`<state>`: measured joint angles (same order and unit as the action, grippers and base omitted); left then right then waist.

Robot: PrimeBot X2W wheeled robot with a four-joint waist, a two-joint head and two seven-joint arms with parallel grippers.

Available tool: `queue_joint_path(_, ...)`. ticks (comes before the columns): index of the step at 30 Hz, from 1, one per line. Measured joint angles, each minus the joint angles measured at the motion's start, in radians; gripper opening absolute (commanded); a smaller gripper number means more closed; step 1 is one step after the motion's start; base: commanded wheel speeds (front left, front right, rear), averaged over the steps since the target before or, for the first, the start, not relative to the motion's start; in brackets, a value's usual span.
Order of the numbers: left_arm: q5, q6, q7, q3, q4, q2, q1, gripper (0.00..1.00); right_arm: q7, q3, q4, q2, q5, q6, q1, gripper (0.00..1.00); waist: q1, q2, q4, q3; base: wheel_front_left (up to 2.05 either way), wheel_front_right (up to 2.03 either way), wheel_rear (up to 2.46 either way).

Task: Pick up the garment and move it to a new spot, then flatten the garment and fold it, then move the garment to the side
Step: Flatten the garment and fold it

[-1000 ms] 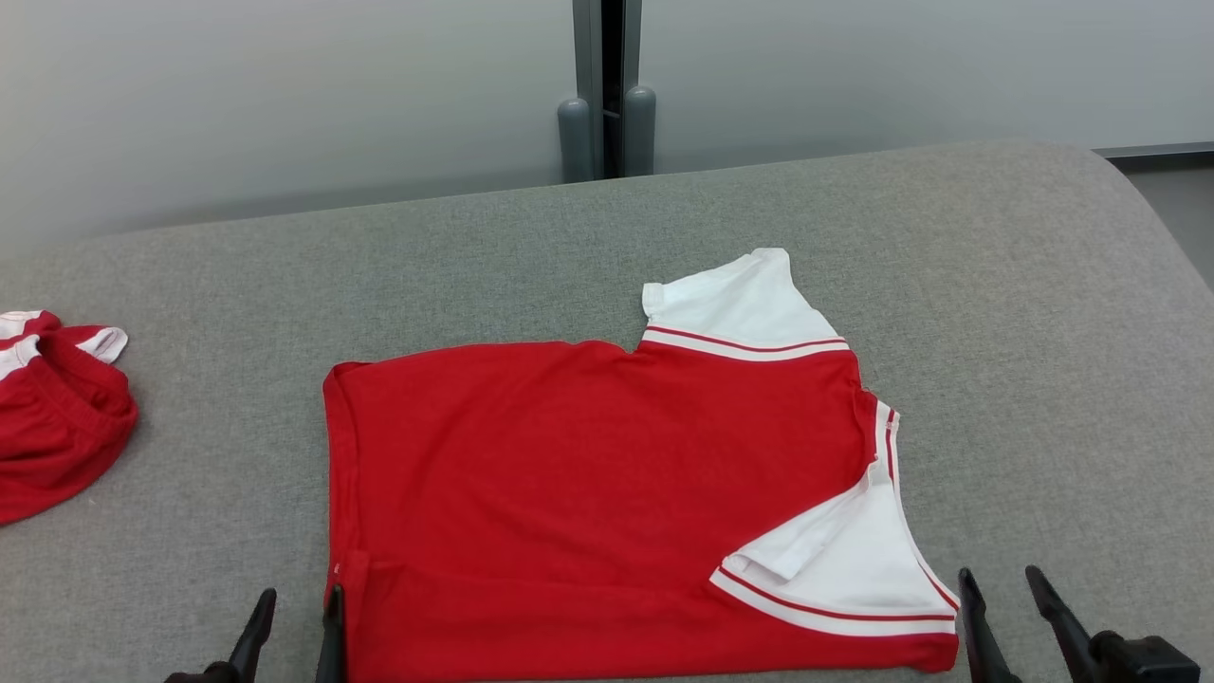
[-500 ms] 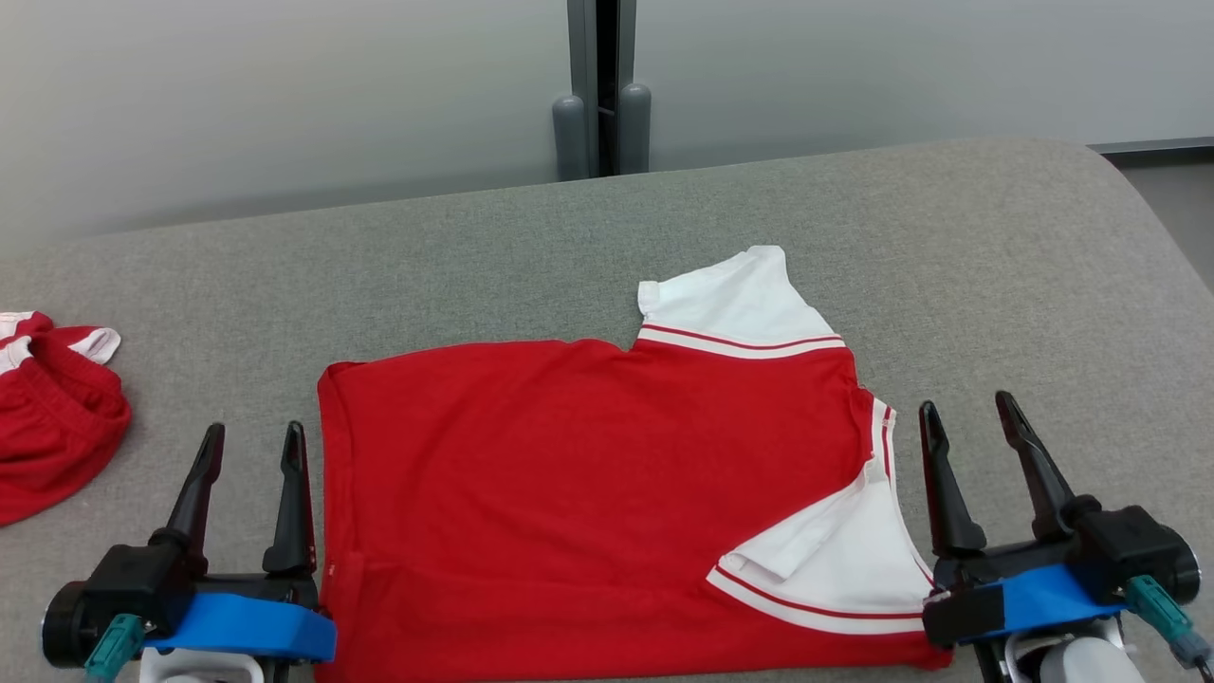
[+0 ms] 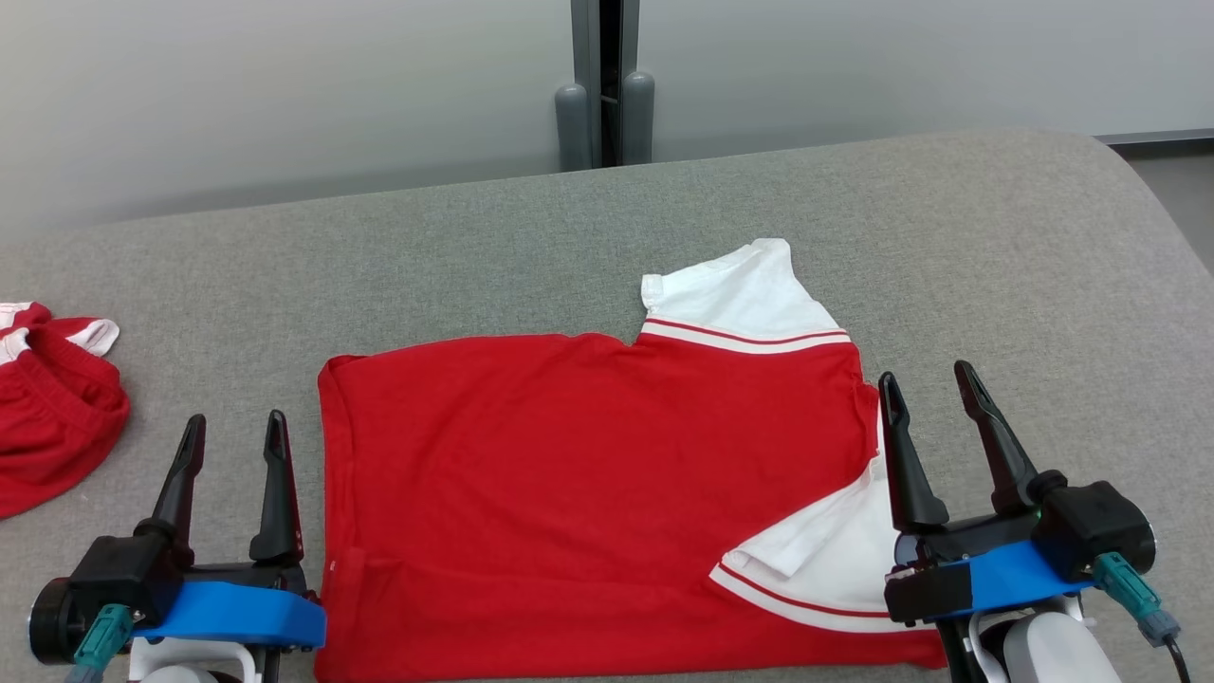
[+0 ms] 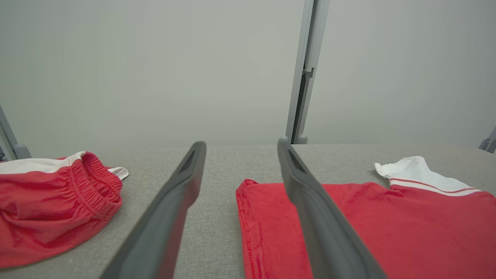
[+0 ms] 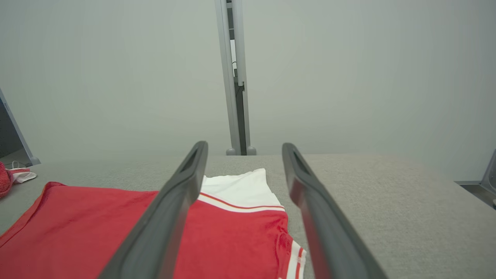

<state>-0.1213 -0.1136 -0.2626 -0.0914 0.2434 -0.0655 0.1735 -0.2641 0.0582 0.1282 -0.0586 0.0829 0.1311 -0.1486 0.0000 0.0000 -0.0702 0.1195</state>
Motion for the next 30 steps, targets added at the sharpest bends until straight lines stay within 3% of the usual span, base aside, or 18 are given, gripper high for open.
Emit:
queue_joint_path(12,0.011,-0.009,0.0,0.001,0.048,-0.002,0.077,1.0,0.0,-0.043,0.053,-0.002,-0.023,0.0,-0.055,1.0,0.0,0.0,0.0,0.023,0.0,0.0,0.0)
queue_joint_path(19,0.009,-0.013,0.007,0.074,0.202,-0.091,0.316,1.0,0.001,-0.035,0.183,-0.059,-0.054,0.0,-0.258,1.0,0.0001,0.0,0.004,0.08,0.0,0.0,0.0)
queue_joint_path(25,-0.059,-0.014,0.104,0.213,0.34,-0.183,0.505,1.0,0.02,-0.009,0.317,-0.078,-0.063,0.0,-0.464,1.0,0.0001,0.0,-0.007,0.157,0.0,0.0,0.0)
queue_joint_path(30,-0.128,-0.014,0.175,0.308,0.434,-0.224,0.565,1.0,0.017,0.025,0.397,-0.077,-0.065,0.0,-0.541,1.0,0.0002,0.0,-0.016,0.202,0.0,0.0,0.0)
